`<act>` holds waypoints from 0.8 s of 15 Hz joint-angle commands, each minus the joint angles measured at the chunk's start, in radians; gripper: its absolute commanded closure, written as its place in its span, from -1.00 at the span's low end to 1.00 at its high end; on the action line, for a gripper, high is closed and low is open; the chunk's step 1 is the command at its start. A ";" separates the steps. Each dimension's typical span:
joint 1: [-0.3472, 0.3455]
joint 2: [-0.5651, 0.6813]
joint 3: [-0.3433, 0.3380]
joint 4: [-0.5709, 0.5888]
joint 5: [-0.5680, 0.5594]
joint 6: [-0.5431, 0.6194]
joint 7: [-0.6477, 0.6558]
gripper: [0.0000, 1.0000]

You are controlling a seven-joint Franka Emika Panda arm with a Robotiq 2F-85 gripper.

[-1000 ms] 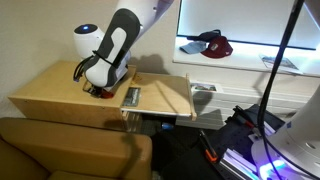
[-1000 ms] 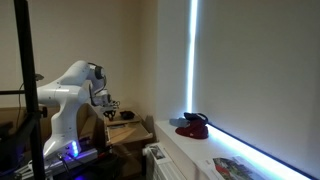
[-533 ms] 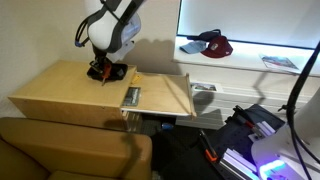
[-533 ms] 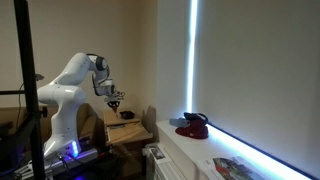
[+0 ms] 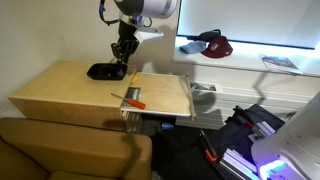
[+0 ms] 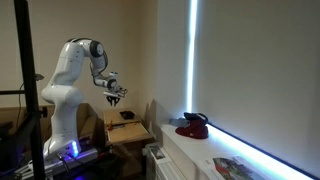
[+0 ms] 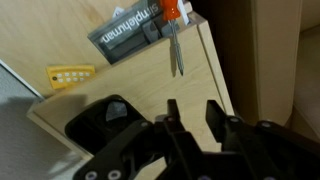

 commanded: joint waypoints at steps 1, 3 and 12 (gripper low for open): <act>-0.020 -0.167 -0.022 -0.217 0.089 0.041 -0.003 -0.34; 0.012 -0.199 -0.066 -0.278 0.063 0.059 0.052 -0.61; 0.029 -0.179 -0.081 -0.251 0.062 0.037 0.046 -0.90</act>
